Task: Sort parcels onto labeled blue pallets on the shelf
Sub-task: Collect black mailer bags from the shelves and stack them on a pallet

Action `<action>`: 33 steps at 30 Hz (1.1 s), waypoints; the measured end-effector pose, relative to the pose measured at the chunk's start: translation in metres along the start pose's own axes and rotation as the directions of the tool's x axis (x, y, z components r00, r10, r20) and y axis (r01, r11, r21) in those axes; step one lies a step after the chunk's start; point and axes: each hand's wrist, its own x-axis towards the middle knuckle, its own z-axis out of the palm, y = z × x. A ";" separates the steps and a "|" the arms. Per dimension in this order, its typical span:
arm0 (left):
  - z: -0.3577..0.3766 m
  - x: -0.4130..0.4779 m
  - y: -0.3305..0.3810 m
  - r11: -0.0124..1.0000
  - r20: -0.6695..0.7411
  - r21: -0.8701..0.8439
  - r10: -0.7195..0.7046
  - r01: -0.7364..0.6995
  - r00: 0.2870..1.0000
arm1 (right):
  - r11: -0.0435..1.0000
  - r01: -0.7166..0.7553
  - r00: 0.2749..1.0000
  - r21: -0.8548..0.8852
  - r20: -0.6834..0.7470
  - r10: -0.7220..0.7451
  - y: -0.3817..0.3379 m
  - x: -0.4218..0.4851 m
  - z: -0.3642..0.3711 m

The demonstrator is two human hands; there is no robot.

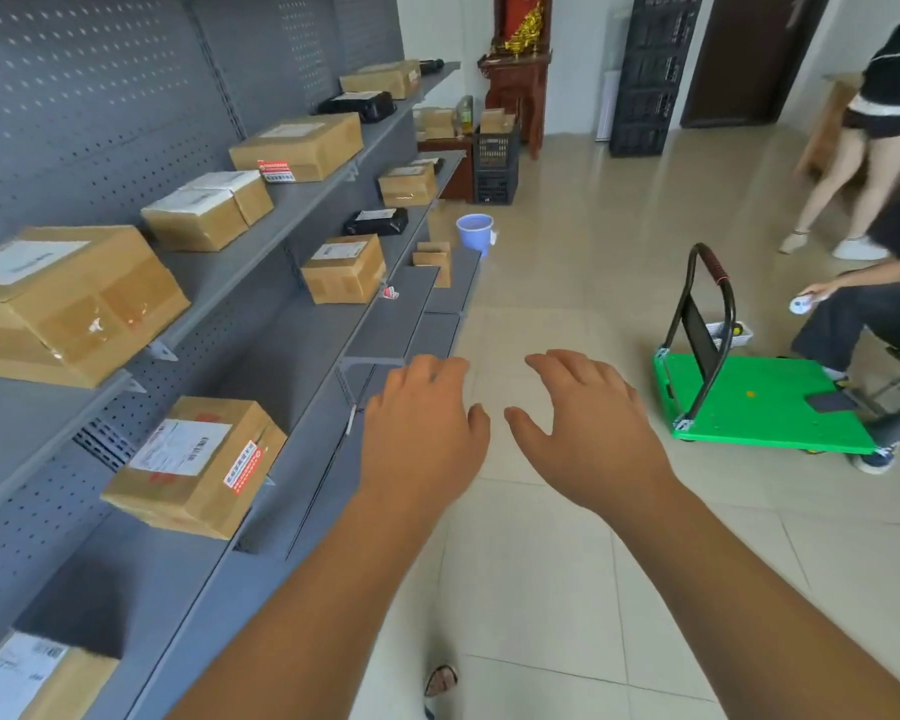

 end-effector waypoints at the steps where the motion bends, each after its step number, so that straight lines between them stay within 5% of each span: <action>1: 0.007 0.015 -0.003 1.000 0.004 -0.010 0.011 -0.011 1.000 | 1.000 -0.015 1.000 -0.013 0.000 0.015 0.003 0.014 0.005; 22: 0.098 0.342 -0.029 0.963 0.117 -0.111 0.258 -0.245 0.959 | 0.954 -0.298 0.951 -0.037 -0.104 0.293 0.051 0.300 0.058; 33: 0.162 0.528 0.042 0.979 0.094 -0.092 0.190 -0.181 0.977 | 0.978 -0.208 0.976 0.009 -0.067 0.209 0.154 0.494 0.055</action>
